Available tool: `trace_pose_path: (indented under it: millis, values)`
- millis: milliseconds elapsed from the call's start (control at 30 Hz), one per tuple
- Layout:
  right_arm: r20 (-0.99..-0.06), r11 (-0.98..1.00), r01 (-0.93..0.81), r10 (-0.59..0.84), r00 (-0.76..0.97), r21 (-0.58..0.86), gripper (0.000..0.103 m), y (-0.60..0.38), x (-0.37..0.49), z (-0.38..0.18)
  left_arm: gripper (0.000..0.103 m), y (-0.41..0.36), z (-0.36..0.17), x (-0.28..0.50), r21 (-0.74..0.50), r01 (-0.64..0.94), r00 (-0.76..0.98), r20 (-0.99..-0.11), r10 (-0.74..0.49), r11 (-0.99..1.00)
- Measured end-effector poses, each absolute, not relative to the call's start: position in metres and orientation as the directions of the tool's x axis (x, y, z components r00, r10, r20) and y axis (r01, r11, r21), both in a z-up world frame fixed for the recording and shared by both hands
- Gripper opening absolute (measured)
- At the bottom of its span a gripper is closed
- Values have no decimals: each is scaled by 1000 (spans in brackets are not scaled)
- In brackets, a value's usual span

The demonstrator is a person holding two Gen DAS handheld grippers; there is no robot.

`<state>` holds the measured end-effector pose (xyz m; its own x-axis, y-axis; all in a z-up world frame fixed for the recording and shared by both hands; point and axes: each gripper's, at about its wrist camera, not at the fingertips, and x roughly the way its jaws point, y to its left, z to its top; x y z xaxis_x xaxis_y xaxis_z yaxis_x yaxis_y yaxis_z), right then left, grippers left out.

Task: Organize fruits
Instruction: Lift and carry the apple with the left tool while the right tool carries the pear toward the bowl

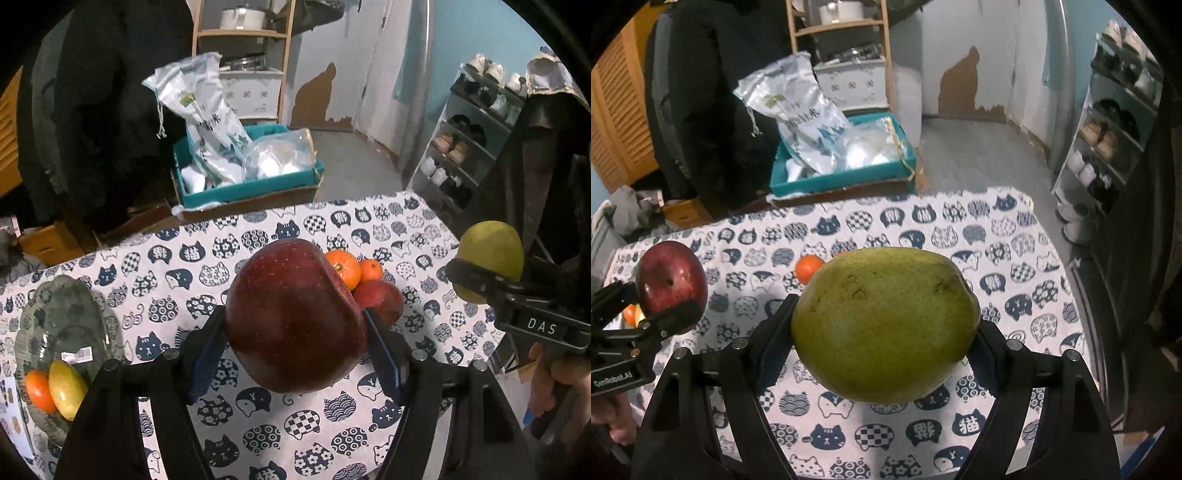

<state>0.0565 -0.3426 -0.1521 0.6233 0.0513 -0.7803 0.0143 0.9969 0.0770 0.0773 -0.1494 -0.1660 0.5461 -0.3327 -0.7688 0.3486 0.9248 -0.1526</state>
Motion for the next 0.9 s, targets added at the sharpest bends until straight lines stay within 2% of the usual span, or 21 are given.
trace_pose_path:
  millis: [467, 900]
  values:
    - [-712, 995, -59, 97, 695, 78, 82, -314, 43, -103, 73, -113, -125, 60, -143, 309, 634, -706, -316, 940]
    - [-682, 991, -123, 130, 719, 60, 82, -281, 46, -79, 73, -64, -102, 56, -144, 226, 695, -670, -263, 964]
